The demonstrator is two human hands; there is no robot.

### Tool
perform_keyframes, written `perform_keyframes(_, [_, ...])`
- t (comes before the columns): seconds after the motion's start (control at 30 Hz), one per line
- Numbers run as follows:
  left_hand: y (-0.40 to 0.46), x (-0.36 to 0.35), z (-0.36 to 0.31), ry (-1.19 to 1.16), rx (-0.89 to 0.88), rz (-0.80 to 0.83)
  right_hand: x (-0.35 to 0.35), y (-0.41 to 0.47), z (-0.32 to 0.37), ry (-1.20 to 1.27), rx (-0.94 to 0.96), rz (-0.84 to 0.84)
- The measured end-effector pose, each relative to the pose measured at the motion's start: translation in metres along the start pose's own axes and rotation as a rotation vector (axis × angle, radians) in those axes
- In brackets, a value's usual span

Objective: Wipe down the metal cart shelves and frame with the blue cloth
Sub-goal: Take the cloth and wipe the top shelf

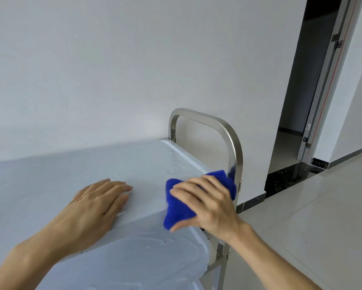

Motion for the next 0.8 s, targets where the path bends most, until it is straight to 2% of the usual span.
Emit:
perform_keyframes(0.1, [-0.002, 0.004, -0.004, 0.003, -0.019, -0.011, 0.021, 0.000, -0.020, -0.060, -0.042, 0.007])
perform_keyframes(0.17, [0.000, 0.007, -0.008, -0.004, -0.032, -0.035, 0.037, 0.011, -0.033, -0.086, -0.137, -0.050])
perform_keyframes(0.33, [0.011, 0.011, -0.024, 0.093, -0.065, -0.025, 0.092, 0.049, -0.080, -0.138, -0.578, -0.340])
perform_keyframes(0.4, [0.019, 0.011, -0.039, 0.093, -0.123, -0.026, 0.097, 0.052, -0.094, -0.146, -0.754, -0.373])
perform_keyframes(0.43, [0.024, 0.009, -0.047, 0.066, -0.125, -0.016, 0.089, 0.049, -0.096, -0.104, -0.822, -0.319])
perform_keyframes(0.5, [0.032, -0.001, -0.059, 0.033, -0.131, 0.033, 0.058, 0.031, -0.091, 0.014, -0.934, -0.093])
perform_keyframes(0.57, [0.038, -0.014, -0.064, 0.002, -0.124, 0.132, 0.032, 0.006, -0.081, -0.017, -0.983, 0.064])
perform_keyframes(0.63, [0.040, -0.020, -0.063, -0.046, -0.104, 0.233, 0.025, -0.004, -0.079, -0.086, -0.987, 0.052])
perform_keyframes(0.73, [0.041, -0.022, -0.059, -0.007, -0.108, 0.295, 0.025, 0.009, -0.090, -0.196, -0.989, 0.054])
perform_keyframes(0.8, [0.040, -0.022, -0.060, 0.005, -0.107, 0.297, 0.026, 0.031, -0.103, -0.312, -0.932, 0.164])
Point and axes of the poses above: each hand's wrist, its own y-axis towards the middle knuckle, its own x-axis out of the back of the hand, z = x × y, the point moved 4 cm from there along y, towards the middle knuckle, and after that the axes turned 2 degrees about y, right-handed, at the moved point
